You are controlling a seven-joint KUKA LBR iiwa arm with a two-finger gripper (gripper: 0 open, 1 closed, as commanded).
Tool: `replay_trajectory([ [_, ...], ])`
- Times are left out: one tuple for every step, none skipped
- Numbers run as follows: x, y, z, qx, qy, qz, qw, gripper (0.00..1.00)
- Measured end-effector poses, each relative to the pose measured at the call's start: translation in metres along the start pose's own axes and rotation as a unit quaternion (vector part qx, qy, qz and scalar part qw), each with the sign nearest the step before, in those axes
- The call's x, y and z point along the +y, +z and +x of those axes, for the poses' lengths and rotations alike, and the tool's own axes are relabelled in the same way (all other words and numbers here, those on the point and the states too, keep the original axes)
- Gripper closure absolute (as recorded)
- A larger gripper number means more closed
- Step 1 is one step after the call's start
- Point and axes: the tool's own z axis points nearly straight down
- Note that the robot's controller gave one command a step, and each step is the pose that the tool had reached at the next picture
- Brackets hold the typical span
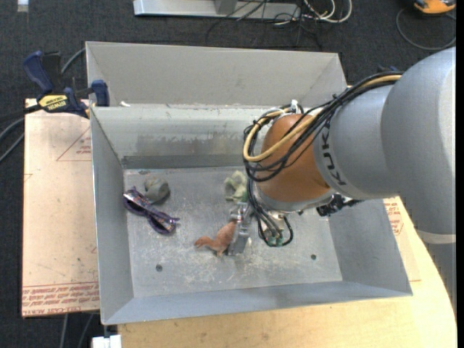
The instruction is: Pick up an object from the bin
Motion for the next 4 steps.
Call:
replay_trajectory([
  [0.0, 0.0, 0.0, 0.0001, 0.0, 0.0, 1.0, 1.0],
  [0.007, -0.123, -0.009, -0.0011, -0.014, -0.001, 0.9999, 1.0],
  [0.007, -0.123, -0.008, -0.001, -0.014, -0.001, 0.9999, 1.0],
  [0.033, -0.236, -0.006, -0.0027, -0.042, -0.001, 0.9991, 1.0],
])
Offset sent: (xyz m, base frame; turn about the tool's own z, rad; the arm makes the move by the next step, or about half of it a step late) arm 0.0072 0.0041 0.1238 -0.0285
